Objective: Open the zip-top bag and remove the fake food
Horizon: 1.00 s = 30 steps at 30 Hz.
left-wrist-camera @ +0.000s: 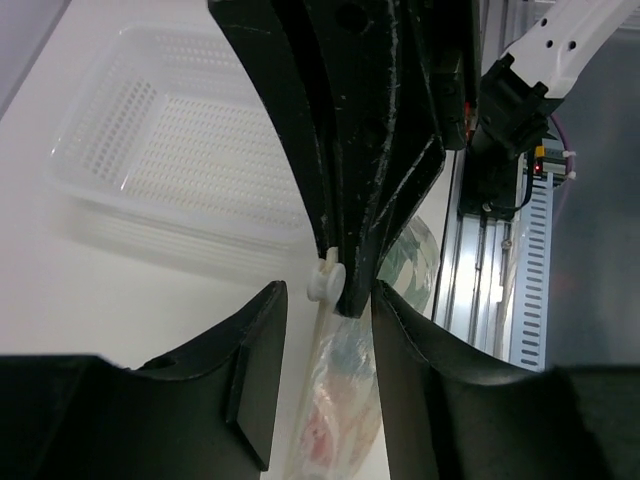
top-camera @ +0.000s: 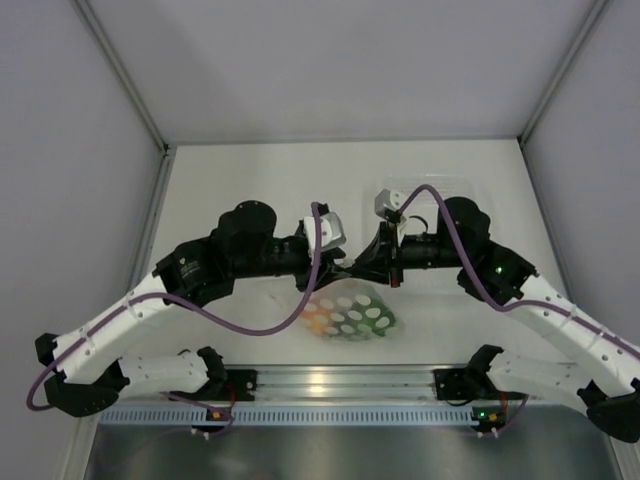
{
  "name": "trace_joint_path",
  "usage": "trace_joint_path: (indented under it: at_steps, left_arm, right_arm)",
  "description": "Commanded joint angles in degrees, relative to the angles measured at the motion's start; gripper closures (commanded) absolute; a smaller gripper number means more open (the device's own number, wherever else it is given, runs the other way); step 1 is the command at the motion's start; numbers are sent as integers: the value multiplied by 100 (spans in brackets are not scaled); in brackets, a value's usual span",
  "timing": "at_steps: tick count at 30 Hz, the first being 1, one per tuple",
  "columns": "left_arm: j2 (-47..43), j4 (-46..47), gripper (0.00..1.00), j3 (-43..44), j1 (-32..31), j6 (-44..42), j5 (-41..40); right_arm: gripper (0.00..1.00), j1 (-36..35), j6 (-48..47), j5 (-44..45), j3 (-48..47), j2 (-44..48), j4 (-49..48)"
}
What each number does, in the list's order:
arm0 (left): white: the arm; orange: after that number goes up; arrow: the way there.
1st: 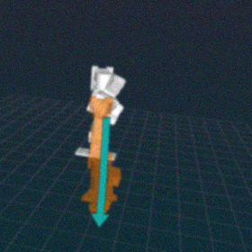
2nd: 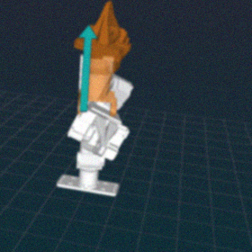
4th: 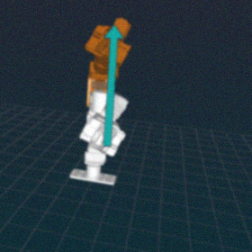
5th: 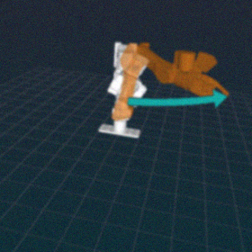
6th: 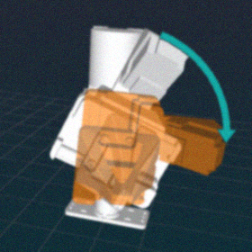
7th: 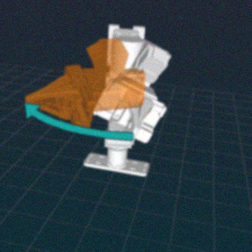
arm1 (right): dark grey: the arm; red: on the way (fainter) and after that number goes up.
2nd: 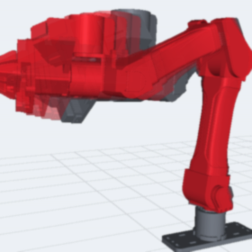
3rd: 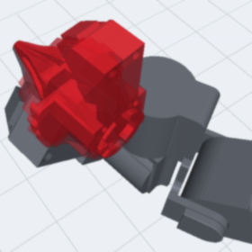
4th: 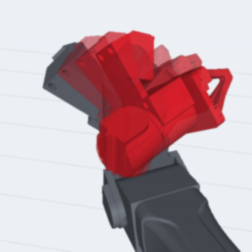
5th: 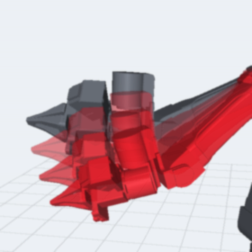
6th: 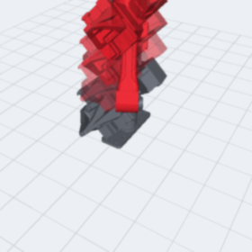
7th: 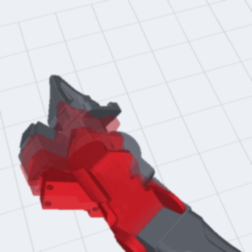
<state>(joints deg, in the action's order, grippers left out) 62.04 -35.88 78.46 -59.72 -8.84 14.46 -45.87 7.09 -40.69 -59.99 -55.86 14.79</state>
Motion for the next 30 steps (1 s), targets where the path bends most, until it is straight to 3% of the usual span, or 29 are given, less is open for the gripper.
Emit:
trace_joint_path:
  at_steps: [1, 5, 10, 15, 26, 30]
  left_arm:
    - [-113, 608, 55, 74, 302, -162, 671]
    - [-140, 854, 60, -49, 646, -74, 1628]
    - [-26, 872, 67, -14, 839, -21, 2113]
    - [62, 872, 65, 12, 840, 49, 2561]
    - [185, 863, 71, -111, 840, 49, 2509]
    - [194, 863, 79, -129, 866, 58, 2588]
  right_arm:
    - [100, -124, -155, -238, 31, 215, -529]
    - [100, -142, -208, -291, 154, 294, -547]
    - [100, -151, -261, -256, 259, 382, -582]
    - [100, -159, -261, 25, 233, 365, -582]
    - [100, -159, -331, -123, 303, 488, -644]
    - [100, -159, -366, -150, 373, 593, -670]
